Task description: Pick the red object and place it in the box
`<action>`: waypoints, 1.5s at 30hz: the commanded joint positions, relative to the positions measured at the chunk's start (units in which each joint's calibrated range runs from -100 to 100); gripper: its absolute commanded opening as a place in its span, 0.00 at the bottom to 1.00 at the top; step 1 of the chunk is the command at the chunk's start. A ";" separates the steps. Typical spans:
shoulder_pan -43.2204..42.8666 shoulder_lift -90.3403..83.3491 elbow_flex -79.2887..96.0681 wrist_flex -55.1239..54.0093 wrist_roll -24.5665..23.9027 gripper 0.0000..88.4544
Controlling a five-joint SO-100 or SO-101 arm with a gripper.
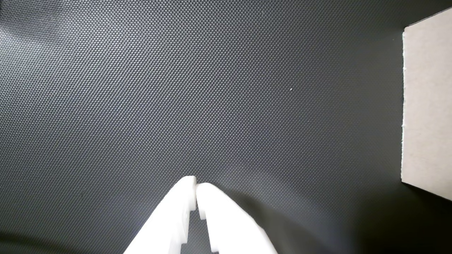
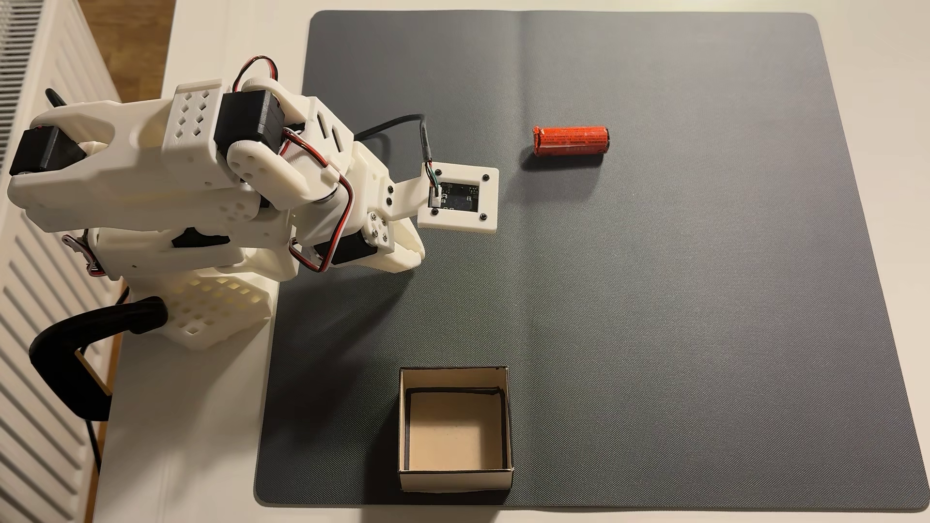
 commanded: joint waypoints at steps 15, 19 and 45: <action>0.15 0.59 0.73 0.92 -0.01 0.01; 0.15 0.59 0.73 0.92 -0.01 0.01; -15.07 0.59 -18.59 -3.19 -9.61 0.01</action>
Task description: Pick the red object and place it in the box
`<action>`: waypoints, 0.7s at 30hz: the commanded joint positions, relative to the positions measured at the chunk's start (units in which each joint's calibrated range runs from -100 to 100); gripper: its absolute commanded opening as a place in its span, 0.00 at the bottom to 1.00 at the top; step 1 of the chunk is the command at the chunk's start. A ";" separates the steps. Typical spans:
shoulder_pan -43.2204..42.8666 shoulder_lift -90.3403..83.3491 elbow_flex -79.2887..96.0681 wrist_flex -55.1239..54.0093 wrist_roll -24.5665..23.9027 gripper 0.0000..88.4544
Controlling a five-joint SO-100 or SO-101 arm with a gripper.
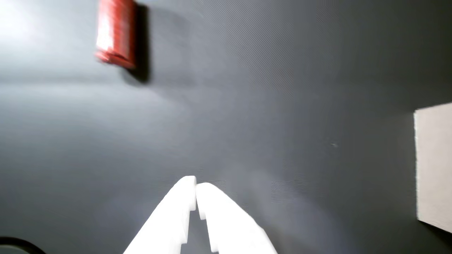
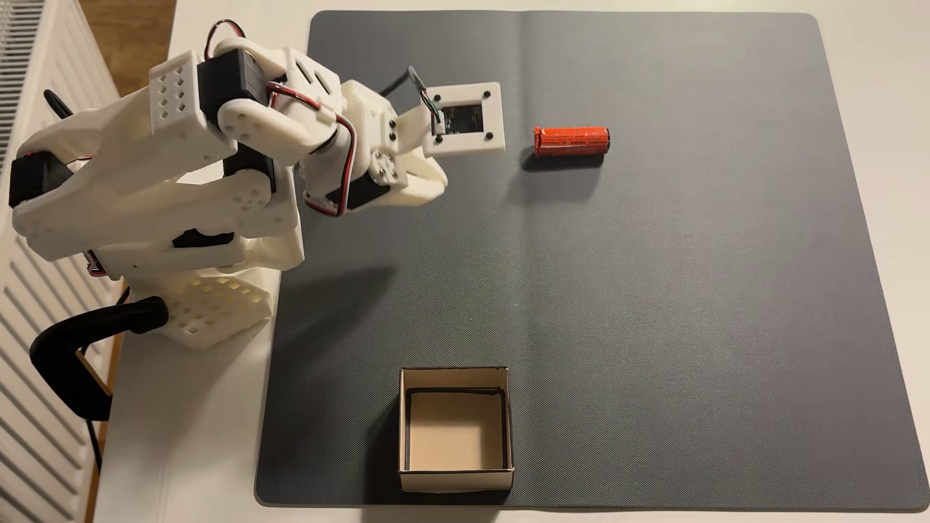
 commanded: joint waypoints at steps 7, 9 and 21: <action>-4.01 0.08 -7.89 -1.80 -2.66 0.01; -5.20 0.16 -8.07 -5.04 -2.24 0.01; -10.76 33.41 -14.06 -26.54 -0.16 0.23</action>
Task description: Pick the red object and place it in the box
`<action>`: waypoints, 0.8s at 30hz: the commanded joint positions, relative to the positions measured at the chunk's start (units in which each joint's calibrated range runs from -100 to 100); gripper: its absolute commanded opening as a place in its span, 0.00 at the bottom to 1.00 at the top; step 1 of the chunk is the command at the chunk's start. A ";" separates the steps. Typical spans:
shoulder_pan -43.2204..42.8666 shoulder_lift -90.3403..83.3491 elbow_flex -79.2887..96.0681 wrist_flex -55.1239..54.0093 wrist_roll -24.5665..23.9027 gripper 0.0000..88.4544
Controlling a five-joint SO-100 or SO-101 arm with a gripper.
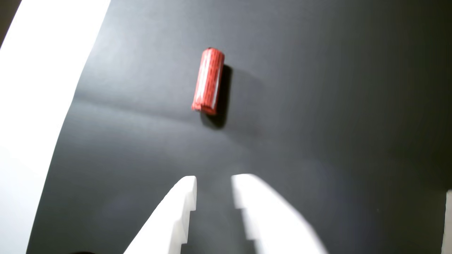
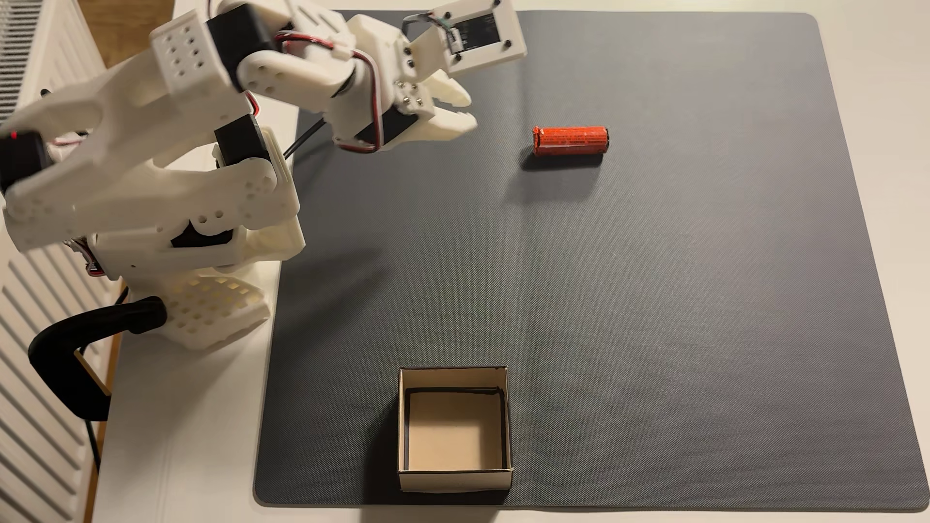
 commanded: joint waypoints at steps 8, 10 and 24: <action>-1.48 24.13 -3.84 -21.31 0.11 0.29; -1.41 27.87 -3.84 -25.07 0.11 0.29; -2.15 51.68 -17.72 -31.98 0.48 0.29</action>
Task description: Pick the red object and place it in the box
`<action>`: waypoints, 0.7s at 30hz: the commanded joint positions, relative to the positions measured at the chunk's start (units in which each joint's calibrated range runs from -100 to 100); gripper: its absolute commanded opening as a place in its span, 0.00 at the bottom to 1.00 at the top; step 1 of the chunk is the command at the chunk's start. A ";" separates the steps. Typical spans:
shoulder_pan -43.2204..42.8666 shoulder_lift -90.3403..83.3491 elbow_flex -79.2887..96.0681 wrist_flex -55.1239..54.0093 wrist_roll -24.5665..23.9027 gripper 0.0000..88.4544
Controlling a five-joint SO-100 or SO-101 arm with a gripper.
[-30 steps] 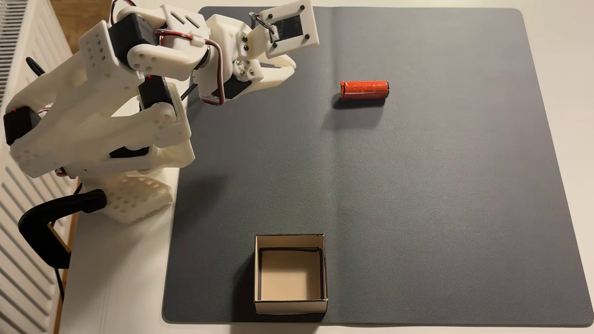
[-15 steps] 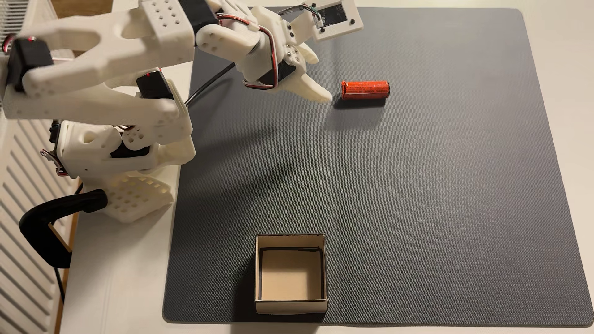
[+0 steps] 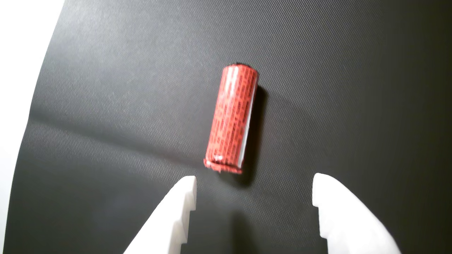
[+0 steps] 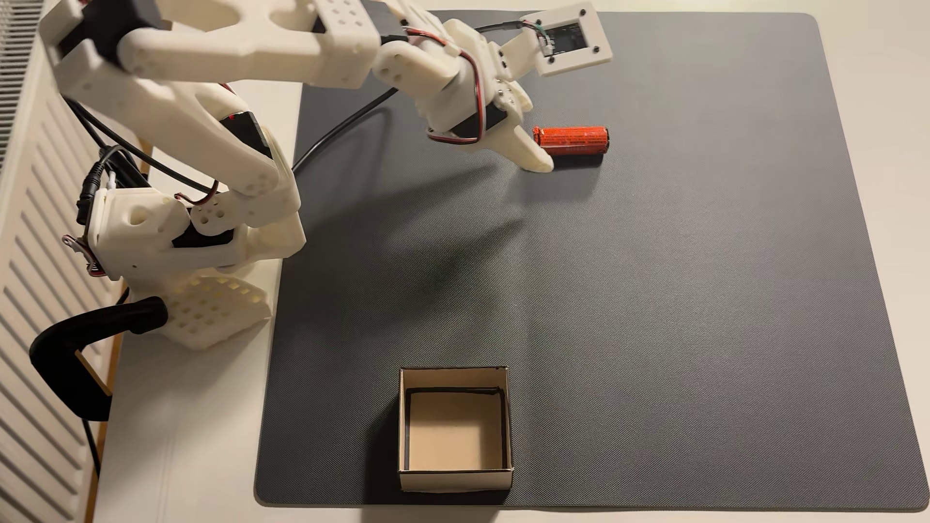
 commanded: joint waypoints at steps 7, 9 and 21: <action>-0.37 11.19 -11.84 -0.85 0.48 0.29; -0.37 13.32 -13.02 -0.94 0.48 0.29; -0.45 21.57 -13.74 -7.49 0.37 0.29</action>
